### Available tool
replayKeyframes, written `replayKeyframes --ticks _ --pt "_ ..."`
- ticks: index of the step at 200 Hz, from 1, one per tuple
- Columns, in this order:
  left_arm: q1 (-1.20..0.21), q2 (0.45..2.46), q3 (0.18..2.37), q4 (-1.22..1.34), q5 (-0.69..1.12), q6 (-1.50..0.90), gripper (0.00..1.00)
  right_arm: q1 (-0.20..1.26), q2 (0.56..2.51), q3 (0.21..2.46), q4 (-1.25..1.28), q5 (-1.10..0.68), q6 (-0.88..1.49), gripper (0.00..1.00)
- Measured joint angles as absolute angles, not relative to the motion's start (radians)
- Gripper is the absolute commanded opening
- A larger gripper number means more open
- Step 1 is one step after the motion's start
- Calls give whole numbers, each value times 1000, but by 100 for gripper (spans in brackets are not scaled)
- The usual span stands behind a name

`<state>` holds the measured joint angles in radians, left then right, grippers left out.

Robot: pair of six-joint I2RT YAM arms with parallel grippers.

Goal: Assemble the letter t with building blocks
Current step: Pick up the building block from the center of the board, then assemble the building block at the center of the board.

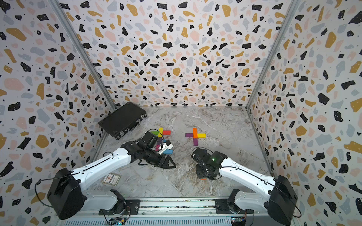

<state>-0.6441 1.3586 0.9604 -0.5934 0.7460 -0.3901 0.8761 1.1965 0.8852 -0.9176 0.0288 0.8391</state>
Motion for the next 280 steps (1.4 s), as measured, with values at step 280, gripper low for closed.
replayKeyframes --ticks 280 --pt "-320 1764 1291 -573 811 -282 73 558 1963 1430 -841 -86 485 27"
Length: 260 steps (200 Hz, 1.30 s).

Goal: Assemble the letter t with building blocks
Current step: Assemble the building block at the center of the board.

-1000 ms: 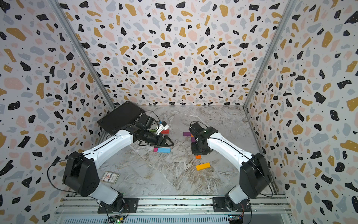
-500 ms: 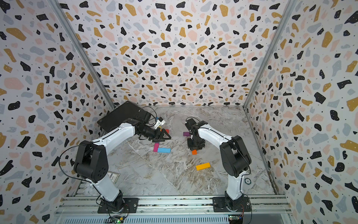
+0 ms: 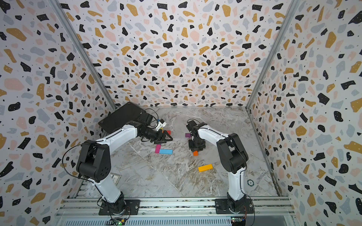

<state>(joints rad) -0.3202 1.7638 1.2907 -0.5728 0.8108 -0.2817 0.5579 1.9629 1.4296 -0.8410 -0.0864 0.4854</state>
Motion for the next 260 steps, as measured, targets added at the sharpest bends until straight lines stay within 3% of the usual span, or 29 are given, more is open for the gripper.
replayKeyframes --ticks 260 --pt "-310 1764 1291 -553 818 -300 73 543 1991 1430 -823 -73 490 25"
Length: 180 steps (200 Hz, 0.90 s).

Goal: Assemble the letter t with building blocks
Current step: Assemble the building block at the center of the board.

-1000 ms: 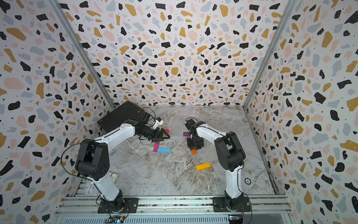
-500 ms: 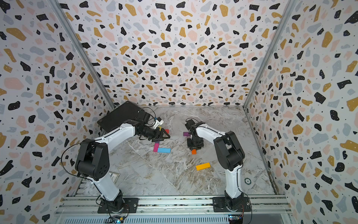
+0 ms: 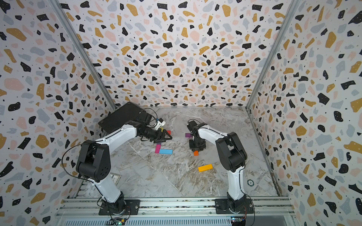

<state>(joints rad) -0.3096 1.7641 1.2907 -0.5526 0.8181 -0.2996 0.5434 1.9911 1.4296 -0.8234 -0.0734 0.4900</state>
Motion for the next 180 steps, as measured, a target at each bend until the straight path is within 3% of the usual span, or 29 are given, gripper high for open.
replayKeyframes --ticks 180 --pt "-310 1770 1287 -552 832 -300 74 540 1992 1430 -814 -67 494 24"
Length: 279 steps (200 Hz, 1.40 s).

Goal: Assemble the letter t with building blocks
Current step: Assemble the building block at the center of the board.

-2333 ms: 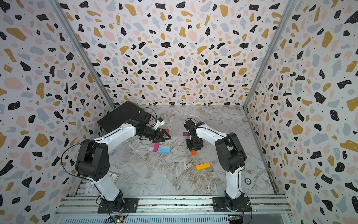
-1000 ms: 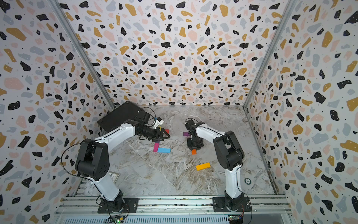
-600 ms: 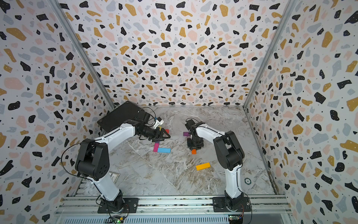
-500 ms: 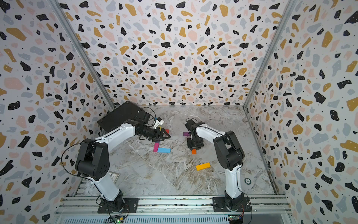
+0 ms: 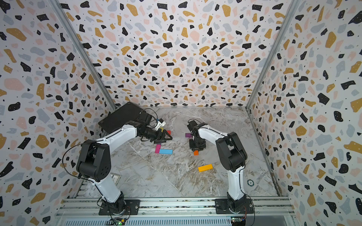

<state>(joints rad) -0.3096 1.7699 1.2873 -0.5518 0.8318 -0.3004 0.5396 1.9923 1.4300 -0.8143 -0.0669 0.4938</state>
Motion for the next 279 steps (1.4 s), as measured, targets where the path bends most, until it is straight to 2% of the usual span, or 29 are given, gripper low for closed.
replayKeyframes --ticks 279 --pt "-310 1774 1287 -552 834 -303 74 533 2008 1450 -816 -59 494 24"
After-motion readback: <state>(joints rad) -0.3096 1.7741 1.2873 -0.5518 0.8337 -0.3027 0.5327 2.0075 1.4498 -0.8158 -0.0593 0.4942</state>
